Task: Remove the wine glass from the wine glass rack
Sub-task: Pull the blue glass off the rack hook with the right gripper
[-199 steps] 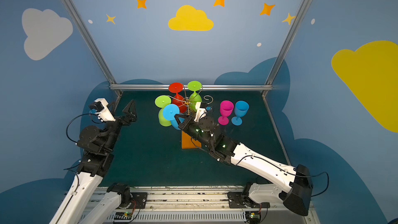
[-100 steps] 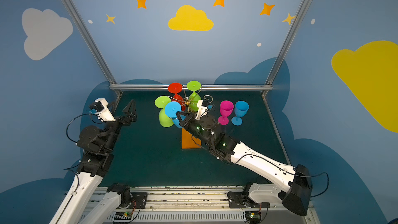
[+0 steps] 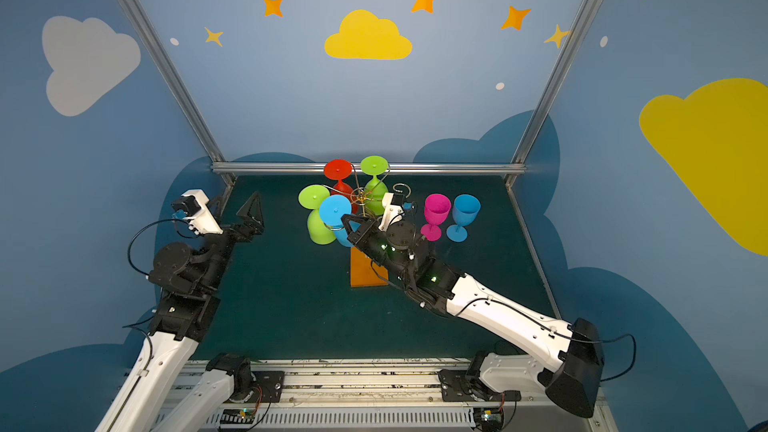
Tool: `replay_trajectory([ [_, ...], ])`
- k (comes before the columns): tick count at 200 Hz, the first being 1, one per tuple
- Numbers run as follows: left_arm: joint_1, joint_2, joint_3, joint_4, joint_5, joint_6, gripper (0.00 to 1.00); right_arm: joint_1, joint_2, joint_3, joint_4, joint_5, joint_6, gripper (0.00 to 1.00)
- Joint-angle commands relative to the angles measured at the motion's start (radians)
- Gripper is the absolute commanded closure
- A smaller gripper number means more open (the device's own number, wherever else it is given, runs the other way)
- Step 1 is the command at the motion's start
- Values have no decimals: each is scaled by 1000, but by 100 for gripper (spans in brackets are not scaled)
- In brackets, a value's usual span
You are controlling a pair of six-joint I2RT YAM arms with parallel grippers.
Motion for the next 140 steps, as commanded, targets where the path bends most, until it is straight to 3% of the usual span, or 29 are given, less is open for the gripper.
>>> replay_trajectory([
  [1,-2,-11,-9,13,-11,16,0,-7,-42,-6,-1,36,-7,100],
  [140,-2,-11,-10,12,-11,17,0,0,-112,-16,-144,-15,27,100],
])
